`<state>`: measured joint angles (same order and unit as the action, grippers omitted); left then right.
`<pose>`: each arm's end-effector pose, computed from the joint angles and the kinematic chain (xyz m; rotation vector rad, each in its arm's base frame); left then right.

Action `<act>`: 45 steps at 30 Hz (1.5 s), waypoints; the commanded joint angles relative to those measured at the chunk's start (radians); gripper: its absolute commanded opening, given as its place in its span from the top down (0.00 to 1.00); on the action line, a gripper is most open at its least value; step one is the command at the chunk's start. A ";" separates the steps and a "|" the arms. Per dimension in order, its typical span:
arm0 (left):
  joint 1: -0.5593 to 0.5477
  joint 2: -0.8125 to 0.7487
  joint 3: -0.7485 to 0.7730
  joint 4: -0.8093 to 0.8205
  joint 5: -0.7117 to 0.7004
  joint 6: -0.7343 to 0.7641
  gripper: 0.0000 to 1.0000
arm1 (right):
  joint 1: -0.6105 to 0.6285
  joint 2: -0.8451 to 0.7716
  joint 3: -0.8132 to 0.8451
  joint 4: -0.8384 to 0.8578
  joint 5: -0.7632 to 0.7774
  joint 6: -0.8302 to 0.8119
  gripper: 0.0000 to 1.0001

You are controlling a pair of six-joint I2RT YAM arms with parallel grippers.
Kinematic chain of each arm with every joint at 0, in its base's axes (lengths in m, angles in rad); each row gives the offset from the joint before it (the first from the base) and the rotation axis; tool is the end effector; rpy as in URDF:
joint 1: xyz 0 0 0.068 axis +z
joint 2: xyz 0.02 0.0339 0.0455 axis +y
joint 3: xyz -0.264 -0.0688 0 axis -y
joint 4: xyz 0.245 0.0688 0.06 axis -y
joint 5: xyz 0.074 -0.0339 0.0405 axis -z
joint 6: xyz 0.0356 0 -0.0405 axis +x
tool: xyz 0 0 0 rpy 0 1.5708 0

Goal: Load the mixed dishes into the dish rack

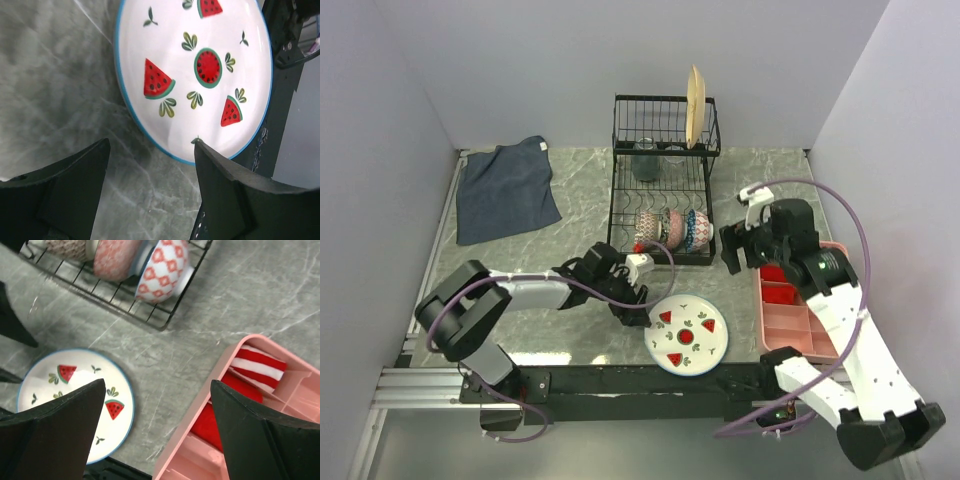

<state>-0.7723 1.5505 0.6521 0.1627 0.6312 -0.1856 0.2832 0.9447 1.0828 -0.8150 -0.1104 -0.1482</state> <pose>0.1933 -0.2177 0.1542 1.0329 2.2100 -1.1932 0.1765 0.0555 0.3521 -0.5396 2.1845 0.1967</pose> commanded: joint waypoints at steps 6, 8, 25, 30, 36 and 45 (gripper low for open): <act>-0.084 0.112 0.064 0.018 0.028 -0.006 0.36 | -0.015 -0.075 -0.095 -0.072 -0.169 -0.097 0.07; -0.091 0.129 0.075 0.009 0.027 -0.003 0.47 | -0.015 -0.031 -0.087 -0.088 -0.204 -0.138 0.07; -0.053 0.159 0.204 -0.126 -0.004 0.061 0.99 | -0.030 0.074 -0.150 -0.082 -0.441 -0.401 0.10; 0.004 0.022 0.176 -0.150 -0.059 0.122 0.99 | -0.032 0.199 -0.091 -0.147 -0.618 -0.459 0.10; 0.050 -0.035 0.211 -0.160 -0.061 0.149 0.99 | -0.026 0.292 -0.109 -0.081 -0.722 -0.416 0.11; 0.064 -0.108 0.251 -0.160 -0.018 0.126 0.99 | -0.012 0.422 -0.090 -0.002 -0.733 -0.370 0.14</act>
<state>-0.7155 1.5322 0.8383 -0.0441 0.5533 -0.0608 0.2600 1.3167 0.9592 -0.8528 -0.8093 -0.5213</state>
